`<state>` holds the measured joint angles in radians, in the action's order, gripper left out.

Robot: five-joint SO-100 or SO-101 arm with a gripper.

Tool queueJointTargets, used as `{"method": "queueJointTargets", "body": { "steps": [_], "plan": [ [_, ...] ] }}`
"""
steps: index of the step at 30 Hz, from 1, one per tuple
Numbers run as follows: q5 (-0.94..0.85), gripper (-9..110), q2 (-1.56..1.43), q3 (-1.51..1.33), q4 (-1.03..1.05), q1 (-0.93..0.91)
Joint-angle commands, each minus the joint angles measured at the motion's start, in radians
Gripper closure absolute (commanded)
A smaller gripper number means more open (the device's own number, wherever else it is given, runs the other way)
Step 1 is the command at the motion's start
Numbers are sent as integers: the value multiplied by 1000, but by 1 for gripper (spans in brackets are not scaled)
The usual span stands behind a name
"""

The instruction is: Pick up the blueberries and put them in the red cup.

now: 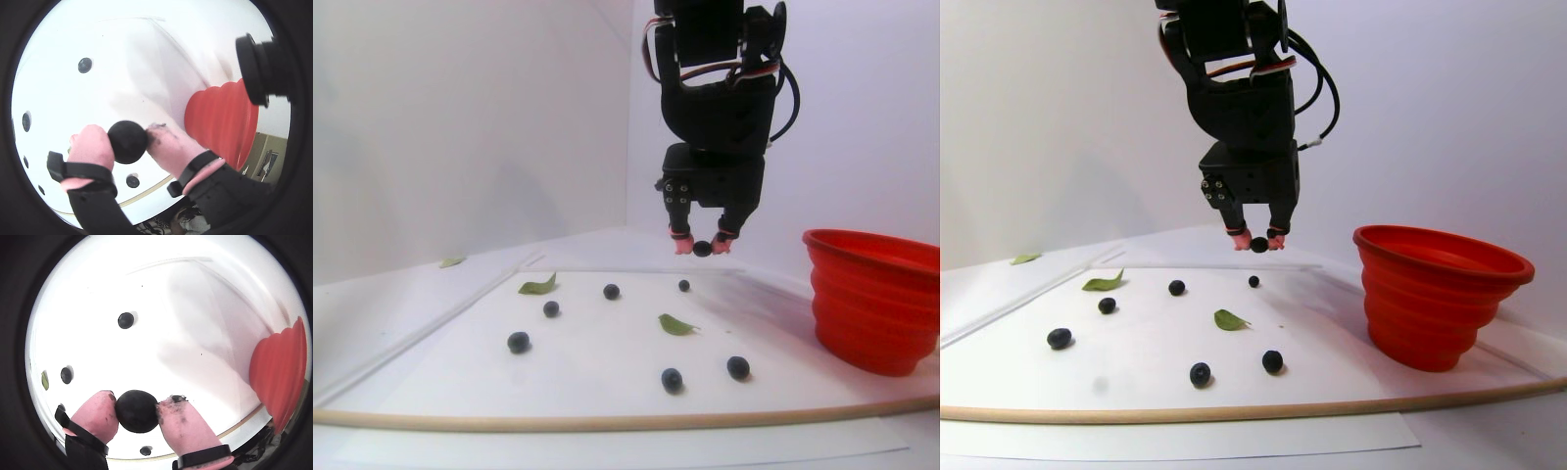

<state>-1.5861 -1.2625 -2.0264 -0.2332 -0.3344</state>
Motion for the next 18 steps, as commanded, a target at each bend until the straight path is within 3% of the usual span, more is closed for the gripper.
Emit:
{"method": "queueJointTargets", "body": {
  "steps": [1, 18],
  "plan": [
    [-12, 87, -155, 2, 17, -38],
    [-60, 87, -264, -9, 115, -103]
  ]
}}
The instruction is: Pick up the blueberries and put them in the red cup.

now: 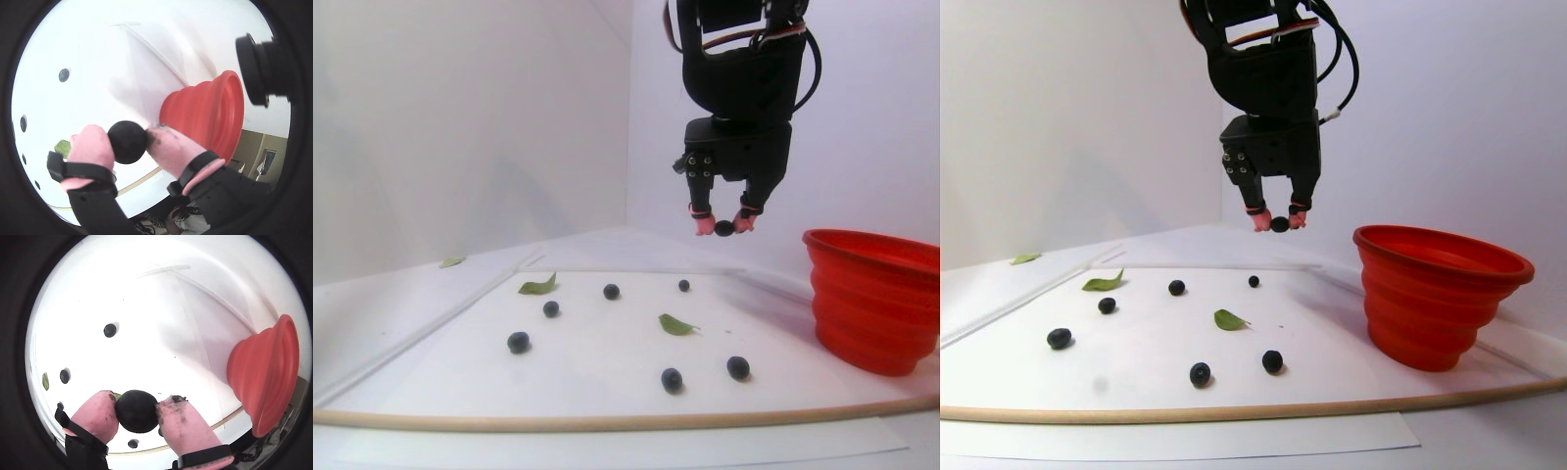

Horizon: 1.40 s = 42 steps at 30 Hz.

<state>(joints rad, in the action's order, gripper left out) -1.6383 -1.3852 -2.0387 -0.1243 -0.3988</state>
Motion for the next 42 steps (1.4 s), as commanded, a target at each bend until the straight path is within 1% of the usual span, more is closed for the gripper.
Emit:
{"method": "queueJointTargets", "body": {
  "steps": [1, 24, 42],
  "plan": [
    [-9, 87, -152, 3, 15, -43],
    [-52, 87, -288, 20, 204, -161],
    [-83, 87, -235, 124, 265, -282]
  ]
}}
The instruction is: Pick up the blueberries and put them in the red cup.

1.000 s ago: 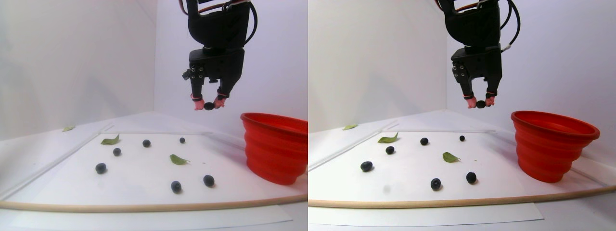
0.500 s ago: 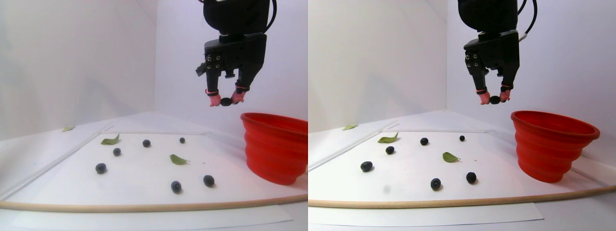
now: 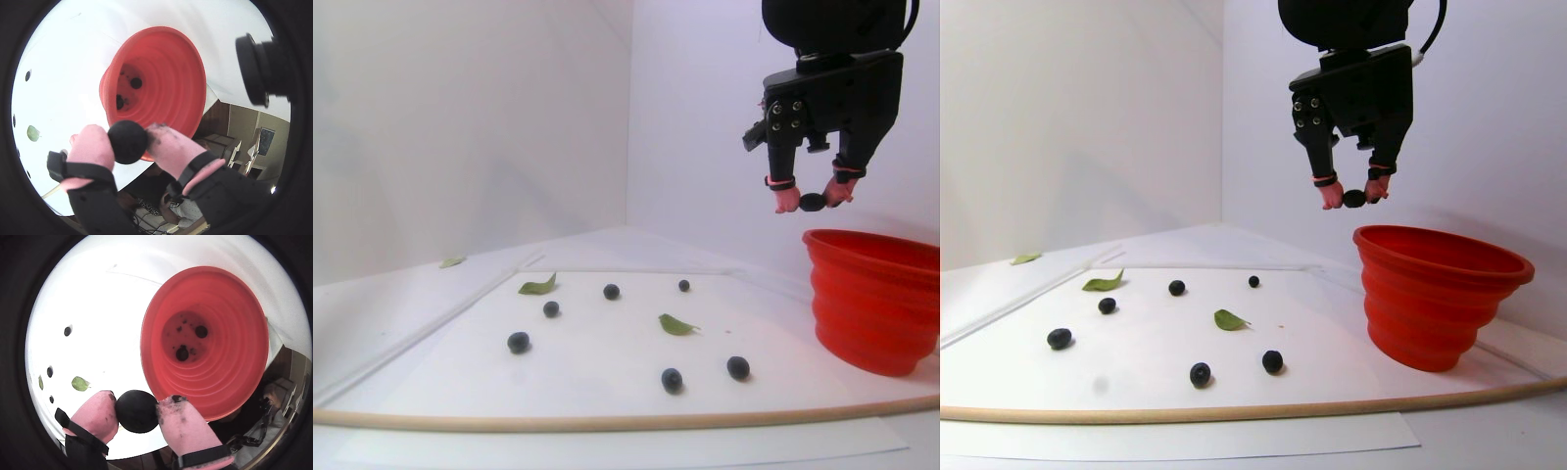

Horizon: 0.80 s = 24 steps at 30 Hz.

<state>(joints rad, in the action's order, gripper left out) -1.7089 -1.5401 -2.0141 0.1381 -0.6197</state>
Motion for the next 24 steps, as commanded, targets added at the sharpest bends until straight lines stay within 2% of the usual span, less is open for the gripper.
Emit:
{"method": "queueJointTargets", "body": {
  "steps": [1, 24],
  "plan": [
    [-14, 87, -74, 107, 3, -66],
    [-37, 87, 74, 222, -2, -184]
  ]
}}
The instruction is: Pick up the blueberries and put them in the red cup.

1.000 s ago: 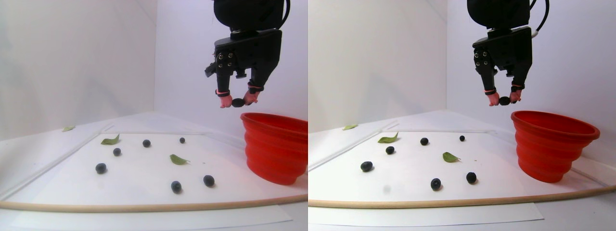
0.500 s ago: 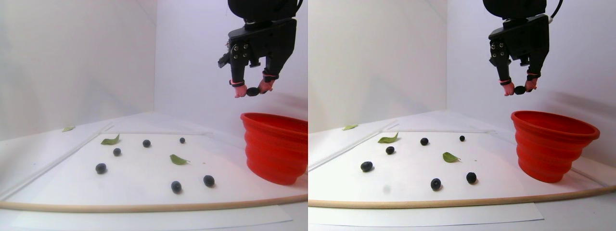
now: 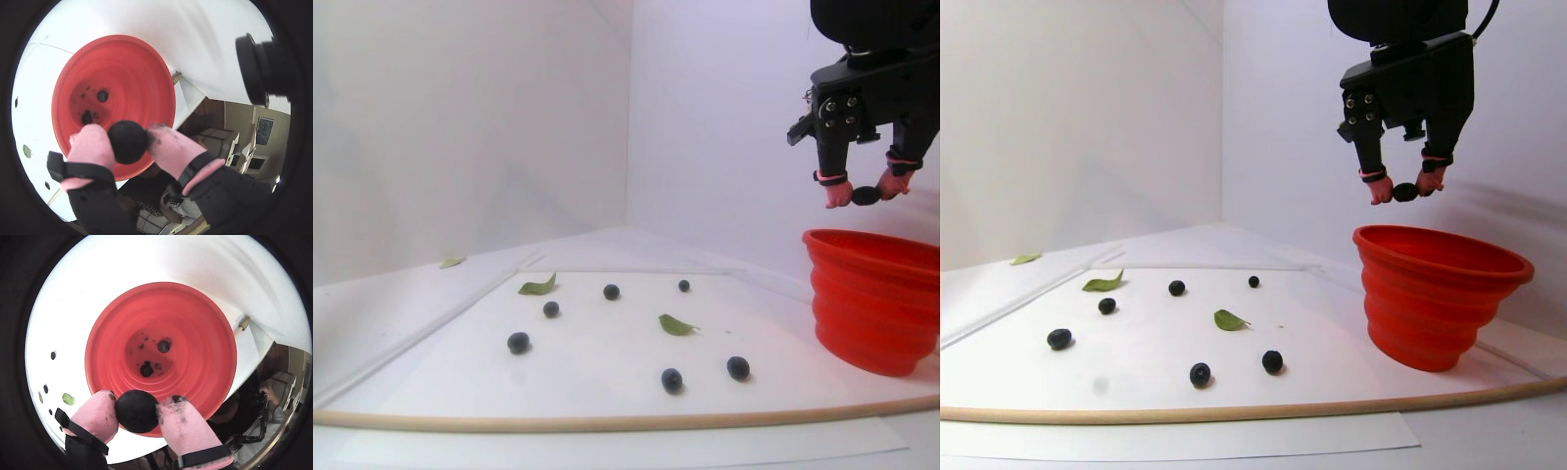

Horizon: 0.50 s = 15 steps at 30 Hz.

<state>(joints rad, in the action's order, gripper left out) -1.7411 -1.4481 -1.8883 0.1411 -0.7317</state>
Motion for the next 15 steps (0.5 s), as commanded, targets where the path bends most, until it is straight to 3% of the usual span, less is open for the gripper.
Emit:
{"method": "queueJointTargets", "body": {
  "steps": [1, 15],
  "plan": [
    [-6, 87, -12, 98, -6, -77],
    [-17, 81, -9, 94, -32, -84]
  ]
}}
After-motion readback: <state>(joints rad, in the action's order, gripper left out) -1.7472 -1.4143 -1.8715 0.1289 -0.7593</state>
